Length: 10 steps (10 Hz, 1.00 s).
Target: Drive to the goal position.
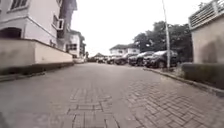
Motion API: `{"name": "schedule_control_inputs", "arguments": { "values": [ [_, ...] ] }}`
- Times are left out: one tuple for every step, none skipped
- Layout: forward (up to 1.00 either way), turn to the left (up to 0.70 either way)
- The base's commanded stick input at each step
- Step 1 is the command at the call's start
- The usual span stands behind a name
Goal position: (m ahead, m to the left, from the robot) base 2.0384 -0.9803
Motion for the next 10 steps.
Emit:
{"name": "schedule_control_inputs", "arguments": {
  "values": [
    [0.7,0.0],
    [0.7,0.0],
    [0.7,0.0],
    [0.7,0.0],
    [0.7,0.0],
    [0.7,0.0],
    [0.7,0.0],
    [0.7,0.0],
    [0.7,0.0],
    [0.7,0.0]
  ]
}}
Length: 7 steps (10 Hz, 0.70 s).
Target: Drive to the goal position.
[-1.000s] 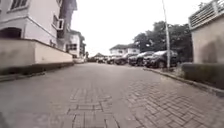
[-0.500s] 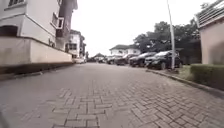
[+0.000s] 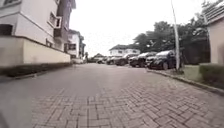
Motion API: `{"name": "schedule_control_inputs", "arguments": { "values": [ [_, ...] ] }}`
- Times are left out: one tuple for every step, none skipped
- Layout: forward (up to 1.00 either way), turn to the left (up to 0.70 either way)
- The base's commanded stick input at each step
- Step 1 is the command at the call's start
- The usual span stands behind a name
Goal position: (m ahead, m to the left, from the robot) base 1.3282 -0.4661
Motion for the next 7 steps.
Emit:
{"name": "schedule_control_inputs", "arguments": {
  "values": [
    [0.7,0.0],
    [0.7,0.0],
    [0.7,0.0],
    [0.7,0.0],
    [0.7,0.0],
    [0.7,0.0],
    [0.7,0.0]
  ]
}}
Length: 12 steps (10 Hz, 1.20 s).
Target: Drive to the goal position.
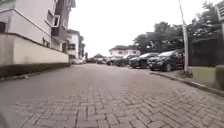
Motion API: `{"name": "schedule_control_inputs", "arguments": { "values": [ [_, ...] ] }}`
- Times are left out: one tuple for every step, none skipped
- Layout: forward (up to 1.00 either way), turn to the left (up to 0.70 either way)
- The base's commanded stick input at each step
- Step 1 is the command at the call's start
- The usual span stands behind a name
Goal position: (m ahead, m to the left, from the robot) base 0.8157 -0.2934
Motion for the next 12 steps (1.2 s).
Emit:
{"name": "schedule_control_inputs", "arguments": {
  "values": [
    [0.7,0.0],
    [0.7,0.0],
    [0.7,0.0],
    [0.7,0.0],
    [0.7,0.0],
    [0.7,0.0],
    [0.7,0.0],
    [0.7,0.0],
    [0.7,0.0],
    [0.7,0.0],
    [0.7,0.0],
    [0.7,0.0]
  ]
}}
